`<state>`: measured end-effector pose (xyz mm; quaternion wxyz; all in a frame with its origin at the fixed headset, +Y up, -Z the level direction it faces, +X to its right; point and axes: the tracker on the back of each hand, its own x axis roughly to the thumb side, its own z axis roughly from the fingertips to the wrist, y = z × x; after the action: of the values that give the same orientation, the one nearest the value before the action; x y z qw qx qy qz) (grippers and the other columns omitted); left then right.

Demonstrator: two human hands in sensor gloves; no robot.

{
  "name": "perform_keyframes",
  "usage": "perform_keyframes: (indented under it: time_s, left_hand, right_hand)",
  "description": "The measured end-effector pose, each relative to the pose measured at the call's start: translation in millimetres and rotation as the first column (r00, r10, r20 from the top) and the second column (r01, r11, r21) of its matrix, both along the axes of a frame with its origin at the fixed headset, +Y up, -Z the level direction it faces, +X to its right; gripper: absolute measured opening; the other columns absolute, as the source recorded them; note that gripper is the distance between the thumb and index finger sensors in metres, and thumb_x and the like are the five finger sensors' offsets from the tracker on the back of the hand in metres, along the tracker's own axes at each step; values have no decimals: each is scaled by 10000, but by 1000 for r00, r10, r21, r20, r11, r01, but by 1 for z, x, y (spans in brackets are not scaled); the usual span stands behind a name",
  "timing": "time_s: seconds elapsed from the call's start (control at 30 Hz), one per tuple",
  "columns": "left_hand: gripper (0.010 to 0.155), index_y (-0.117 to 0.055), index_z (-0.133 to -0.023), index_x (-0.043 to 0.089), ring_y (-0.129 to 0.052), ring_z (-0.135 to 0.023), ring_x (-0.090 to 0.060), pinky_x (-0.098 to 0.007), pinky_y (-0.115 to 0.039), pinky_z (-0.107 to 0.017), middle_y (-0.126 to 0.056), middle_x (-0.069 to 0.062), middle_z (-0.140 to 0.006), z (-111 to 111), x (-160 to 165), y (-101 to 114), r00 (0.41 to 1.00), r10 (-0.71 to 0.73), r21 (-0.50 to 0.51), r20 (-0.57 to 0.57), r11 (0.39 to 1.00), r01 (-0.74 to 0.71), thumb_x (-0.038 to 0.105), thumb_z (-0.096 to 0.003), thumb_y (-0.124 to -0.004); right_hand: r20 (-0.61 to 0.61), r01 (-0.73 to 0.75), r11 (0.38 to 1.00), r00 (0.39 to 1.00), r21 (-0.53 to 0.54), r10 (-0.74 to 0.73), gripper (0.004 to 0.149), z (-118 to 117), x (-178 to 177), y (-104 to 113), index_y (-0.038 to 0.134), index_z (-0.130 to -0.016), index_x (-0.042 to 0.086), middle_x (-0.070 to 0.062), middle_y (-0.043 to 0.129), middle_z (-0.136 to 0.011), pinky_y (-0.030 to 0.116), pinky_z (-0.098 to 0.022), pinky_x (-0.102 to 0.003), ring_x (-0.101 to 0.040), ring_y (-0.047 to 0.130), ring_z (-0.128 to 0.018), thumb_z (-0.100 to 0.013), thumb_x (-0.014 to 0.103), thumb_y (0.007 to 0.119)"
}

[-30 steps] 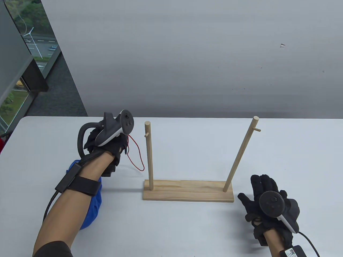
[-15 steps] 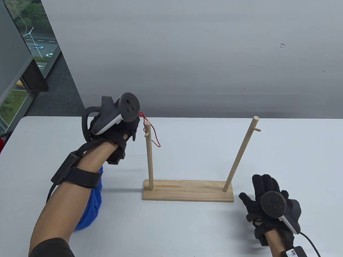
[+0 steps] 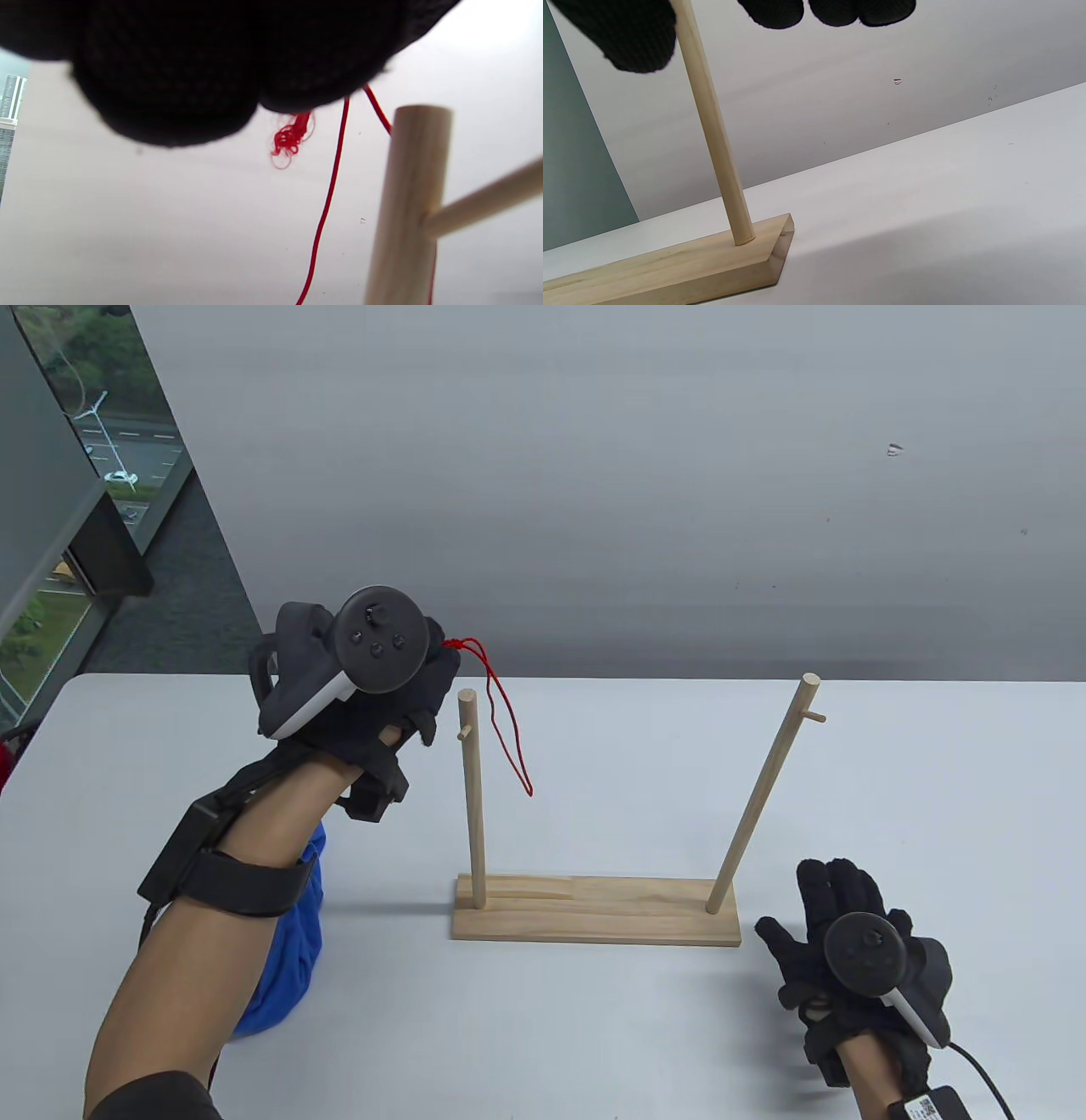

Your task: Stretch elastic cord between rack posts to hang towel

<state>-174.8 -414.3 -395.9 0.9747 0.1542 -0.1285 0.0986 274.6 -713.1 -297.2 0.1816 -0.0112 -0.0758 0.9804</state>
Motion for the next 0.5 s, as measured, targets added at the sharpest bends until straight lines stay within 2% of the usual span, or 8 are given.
perform_keyframes:
  time_s: [0.2,0.5]
  left_hand:
    - [449,-915,-757,146,-1067,-73,-164,-378,-909,-162,-997,155,-166,13,-4,2,999,28,37,35,999,-30,467,-448,-853]
    - [450,-916,-753,141,-1066,-67,-161,-376,-909,-157,-996,158,-160,31,-21,-11,993,101,90,58,990,-106,465,-448,-849]
  right_hand:
    - [-2,0,1000,1000,1,0,823,0,-1,0,335,-1046,193,-177,261,-1093,278,-606,-771,-446,351,-1036,-447,620,703]
    - [-7,-7,1000,1000,-6,7,821,0,-4,-1,333,-1046,194,-180,261,-1092,280,-607,-771,-445,350,-1036,-448,619,701]
